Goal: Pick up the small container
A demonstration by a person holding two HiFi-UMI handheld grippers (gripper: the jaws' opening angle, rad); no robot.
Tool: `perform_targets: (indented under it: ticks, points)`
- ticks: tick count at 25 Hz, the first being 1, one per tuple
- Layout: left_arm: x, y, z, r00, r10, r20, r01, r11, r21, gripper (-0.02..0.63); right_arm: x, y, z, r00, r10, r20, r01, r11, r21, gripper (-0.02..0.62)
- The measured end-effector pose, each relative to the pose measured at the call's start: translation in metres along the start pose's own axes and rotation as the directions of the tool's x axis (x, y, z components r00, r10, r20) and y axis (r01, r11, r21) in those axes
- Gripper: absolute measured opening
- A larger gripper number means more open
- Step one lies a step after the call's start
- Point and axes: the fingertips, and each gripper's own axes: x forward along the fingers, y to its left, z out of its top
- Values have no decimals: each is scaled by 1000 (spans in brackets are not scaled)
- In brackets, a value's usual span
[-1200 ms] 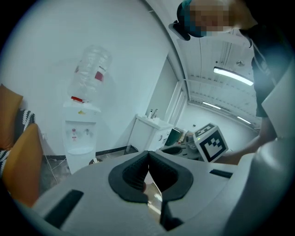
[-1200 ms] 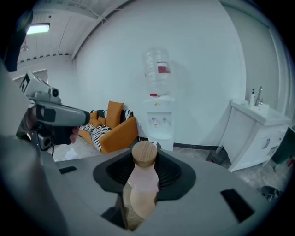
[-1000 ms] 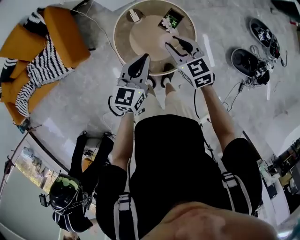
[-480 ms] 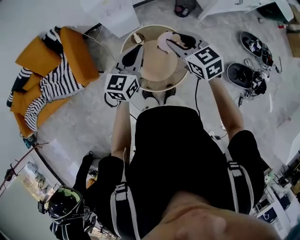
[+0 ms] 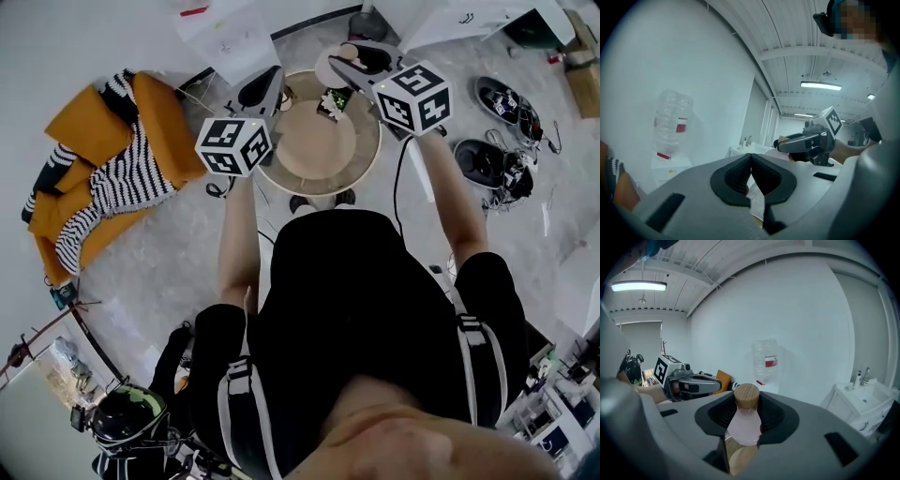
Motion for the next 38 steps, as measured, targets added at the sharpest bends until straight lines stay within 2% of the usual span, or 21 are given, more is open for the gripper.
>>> perform_targets:
  ticks: [11, 20, 38]
  points:
    - [7, -9, 22, 998, -30, 47, 31, 1000, -7, 18, 1, 8, 13, 998, 0, 64, 0, 1000, 9, 139]
    - [4, -5, 22, 998, -30, 46, 30, 1000, -9, 18, 8, 5, 11, 998, -15, 58, 15, 1000, 3, 138]
    - [11, -2, 13, 999, -32, 27, 32, 999, -2, 18, 20, 8, 4, 999, 5, 51, -5, 1000, -7, 139]
